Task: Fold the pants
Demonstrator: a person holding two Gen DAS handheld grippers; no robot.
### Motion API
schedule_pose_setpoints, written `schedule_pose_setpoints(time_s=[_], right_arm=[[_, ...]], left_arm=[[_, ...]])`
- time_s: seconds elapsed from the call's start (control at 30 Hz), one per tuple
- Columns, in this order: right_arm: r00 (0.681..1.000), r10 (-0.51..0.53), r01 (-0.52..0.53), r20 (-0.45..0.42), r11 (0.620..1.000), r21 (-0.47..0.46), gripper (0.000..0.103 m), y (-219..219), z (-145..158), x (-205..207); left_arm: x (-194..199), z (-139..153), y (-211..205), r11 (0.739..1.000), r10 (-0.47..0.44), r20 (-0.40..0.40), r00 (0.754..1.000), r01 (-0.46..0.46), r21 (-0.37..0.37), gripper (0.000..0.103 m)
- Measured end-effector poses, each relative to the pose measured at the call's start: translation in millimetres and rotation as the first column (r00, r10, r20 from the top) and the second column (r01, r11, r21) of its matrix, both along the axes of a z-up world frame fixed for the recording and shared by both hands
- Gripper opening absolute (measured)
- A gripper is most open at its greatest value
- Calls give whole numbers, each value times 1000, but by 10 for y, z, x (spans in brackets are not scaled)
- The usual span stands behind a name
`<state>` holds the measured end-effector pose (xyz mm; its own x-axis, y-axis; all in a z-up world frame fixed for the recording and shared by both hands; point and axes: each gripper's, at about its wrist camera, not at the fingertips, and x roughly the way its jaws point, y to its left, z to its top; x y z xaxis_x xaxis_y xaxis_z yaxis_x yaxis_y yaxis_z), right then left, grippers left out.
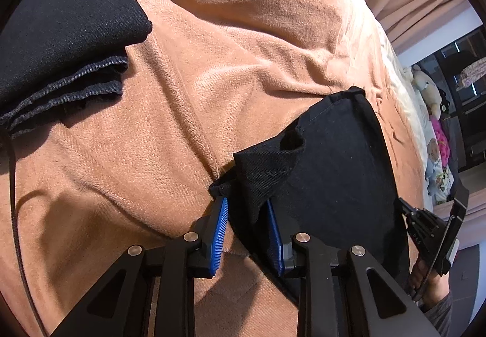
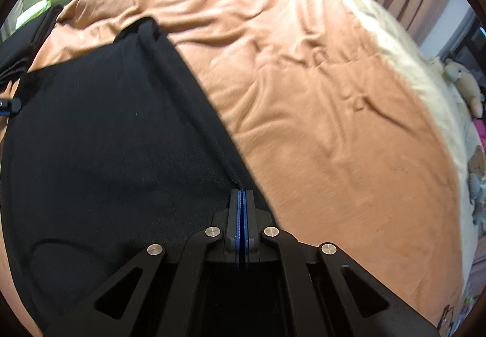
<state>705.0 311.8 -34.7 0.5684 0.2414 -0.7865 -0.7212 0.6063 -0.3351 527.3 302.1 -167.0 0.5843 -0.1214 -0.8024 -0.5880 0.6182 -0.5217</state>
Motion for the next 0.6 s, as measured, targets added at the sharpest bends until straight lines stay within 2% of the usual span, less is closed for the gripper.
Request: schedule_pose_setpoints(time_s=[0.27, 0.33, 0.4, 0.6], right_arm=[[997, -47, 50, 58, 998, -48, 0, 69, -68, 62], [997, -58, 60, 46, 997, -47, 0, 95, -121, 88], [997, -75, 76, 33, 997, -33, 0, 92, -156, 128], [993, -119, 119, -15, 992, 50, 3, -96, 3, 86]], left_arm=[[81, -5, -6, 1000, 0, 4, 1000, 0, 14, 28], [78, 0, 5, 999, 8, 3, 1000, -8, 39, 19], [56, -1, 43, 998, 23, 11, 1000, -24, 58, 9], [-22, 44, 155, 999, 39, 16, 999, -39, 35, 8]])
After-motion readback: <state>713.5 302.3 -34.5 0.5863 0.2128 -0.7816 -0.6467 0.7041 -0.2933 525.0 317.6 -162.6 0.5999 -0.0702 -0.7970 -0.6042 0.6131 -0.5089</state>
